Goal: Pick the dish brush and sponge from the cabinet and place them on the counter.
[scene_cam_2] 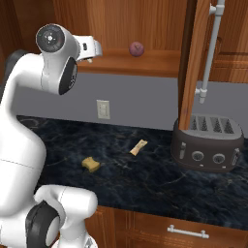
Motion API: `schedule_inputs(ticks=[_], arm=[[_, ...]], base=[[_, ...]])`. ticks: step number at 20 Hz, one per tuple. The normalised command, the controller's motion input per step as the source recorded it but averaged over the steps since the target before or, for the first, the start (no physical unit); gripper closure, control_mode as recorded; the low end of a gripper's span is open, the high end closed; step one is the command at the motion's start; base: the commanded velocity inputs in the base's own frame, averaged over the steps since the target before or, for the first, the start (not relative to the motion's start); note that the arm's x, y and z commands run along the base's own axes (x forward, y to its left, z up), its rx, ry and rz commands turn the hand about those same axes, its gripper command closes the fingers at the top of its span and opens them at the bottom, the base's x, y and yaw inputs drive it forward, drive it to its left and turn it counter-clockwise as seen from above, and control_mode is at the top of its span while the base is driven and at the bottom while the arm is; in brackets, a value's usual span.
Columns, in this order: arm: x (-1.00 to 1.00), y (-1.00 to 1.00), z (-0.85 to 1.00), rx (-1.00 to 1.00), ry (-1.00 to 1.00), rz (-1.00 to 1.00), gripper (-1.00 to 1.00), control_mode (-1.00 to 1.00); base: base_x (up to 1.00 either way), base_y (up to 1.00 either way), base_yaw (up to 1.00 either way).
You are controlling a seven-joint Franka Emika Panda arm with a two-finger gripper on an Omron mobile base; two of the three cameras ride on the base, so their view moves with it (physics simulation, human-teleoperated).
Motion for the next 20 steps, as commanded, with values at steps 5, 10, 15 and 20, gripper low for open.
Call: schedule_inputs(ticks=[5,10,15,20], arm=[[0.2,0.05,-0.11,0.0,0.06,0.0,-1.0,-1.0],[0.25,0.05,-0.02,0.0,0.04,0.0,-1.0,-1.0],[0.26,0.05,-0.01,0.0,0.02,0.0,-1.0,-1.0],[0.25,0.03,-0.02,0.0,0.01,0.0,-1.0,-1.0]], base=[[0.0,0.0,0.0],[0.0,0.0,0.0],[0.0,0.0,0.0],[0.0,0.0,0.0]])
